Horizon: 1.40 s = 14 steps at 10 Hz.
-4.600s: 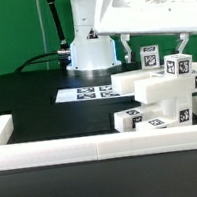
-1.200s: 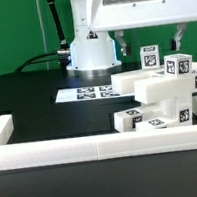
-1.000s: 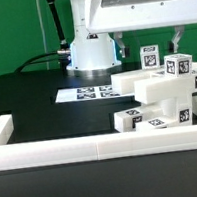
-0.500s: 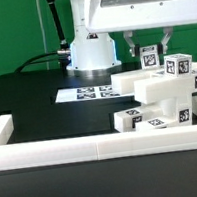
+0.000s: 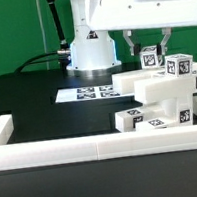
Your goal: Assemble chair
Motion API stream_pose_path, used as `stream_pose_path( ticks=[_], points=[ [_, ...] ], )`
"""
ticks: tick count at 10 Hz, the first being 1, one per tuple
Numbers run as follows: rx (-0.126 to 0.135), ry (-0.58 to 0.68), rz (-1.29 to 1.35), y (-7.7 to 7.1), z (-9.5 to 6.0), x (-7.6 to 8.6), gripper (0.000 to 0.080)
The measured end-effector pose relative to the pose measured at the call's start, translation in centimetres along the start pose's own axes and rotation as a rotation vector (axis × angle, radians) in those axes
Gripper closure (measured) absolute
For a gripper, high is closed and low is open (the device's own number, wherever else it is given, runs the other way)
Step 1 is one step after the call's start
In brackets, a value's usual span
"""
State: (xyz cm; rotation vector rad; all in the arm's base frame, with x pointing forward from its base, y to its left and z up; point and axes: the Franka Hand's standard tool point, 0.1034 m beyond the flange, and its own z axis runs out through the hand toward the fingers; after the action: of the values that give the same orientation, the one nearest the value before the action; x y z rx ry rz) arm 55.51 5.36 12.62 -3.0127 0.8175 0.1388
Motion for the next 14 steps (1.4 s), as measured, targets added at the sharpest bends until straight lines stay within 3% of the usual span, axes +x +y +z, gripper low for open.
stream_pose_path(
  ticks=[14],
  points=[
    [0.002,-0.001,0.837,-0.37,-0.03,-0.2,0.0511]
  ],
)
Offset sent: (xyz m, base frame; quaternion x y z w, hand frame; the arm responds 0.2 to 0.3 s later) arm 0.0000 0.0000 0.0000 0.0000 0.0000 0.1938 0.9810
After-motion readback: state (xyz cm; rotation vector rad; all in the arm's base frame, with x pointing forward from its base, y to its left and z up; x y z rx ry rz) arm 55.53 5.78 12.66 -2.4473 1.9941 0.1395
